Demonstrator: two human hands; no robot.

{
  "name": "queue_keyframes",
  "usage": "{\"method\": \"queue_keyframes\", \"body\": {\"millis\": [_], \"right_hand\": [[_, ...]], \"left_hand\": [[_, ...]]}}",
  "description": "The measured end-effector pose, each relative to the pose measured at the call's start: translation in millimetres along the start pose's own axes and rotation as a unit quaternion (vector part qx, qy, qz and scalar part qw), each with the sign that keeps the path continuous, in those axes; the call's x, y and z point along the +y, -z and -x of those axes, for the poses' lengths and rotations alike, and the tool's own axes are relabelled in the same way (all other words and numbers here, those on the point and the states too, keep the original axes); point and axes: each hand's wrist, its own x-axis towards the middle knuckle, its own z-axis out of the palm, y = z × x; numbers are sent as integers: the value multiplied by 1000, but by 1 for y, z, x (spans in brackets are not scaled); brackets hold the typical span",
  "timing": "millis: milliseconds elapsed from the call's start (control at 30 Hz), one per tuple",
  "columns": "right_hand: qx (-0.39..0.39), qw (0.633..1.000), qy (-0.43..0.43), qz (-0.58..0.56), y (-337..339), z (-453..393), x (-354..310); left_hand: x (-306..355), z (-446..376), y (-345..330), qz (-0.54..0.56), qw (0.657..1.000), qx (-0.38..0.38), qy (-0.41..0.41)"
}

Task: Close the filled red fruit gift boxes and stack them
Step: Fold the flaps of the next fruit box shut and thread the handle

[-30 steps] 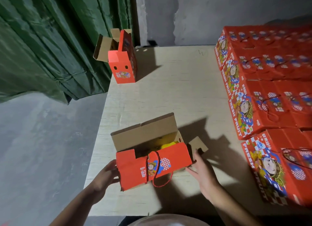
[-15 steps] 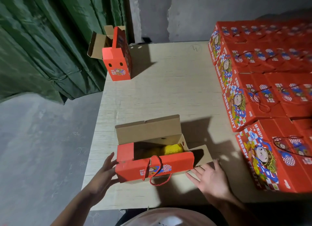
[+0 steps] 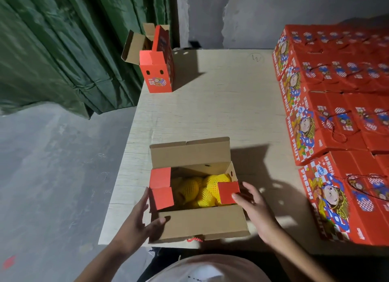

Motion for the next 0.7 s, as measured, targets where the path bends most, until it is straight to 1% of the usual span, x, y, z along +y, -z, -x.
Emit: {"method": "queue_keyframes", "body": {"millis": [67,133,200,300,367,467,567,700], "right_hand": [[-20,998,14,55,-9,-4,-5],[-35,997,-9,72,-14,-13,-7],[-46,996,-32,74,-18,-19,-11],[-37,996,-46,65,-22,-24,-13],[-34,997,-38,54,-24,-27,-14],[-31,997,-20,65,-26,-30,-11],[-25,998,-39,37,-25,-33,-6],[-6,995,-94,-34,-23,-36,-14]], "left_hand": [[-1,-1,-1,-27,1000,7,-12],[-1,-2,0,-41,999,11,-18],[1,-4,0,-49,999,12,-18],[1,-6,0,-59,998,12,-29],[-1,-7,-2,-65,997,11,-36],[-3,-8,-5,-57,998,3,-30],[-2,-11,-8,-50,998,1,-33],[-1,-13,-11,-60,998,20,-27]]}}
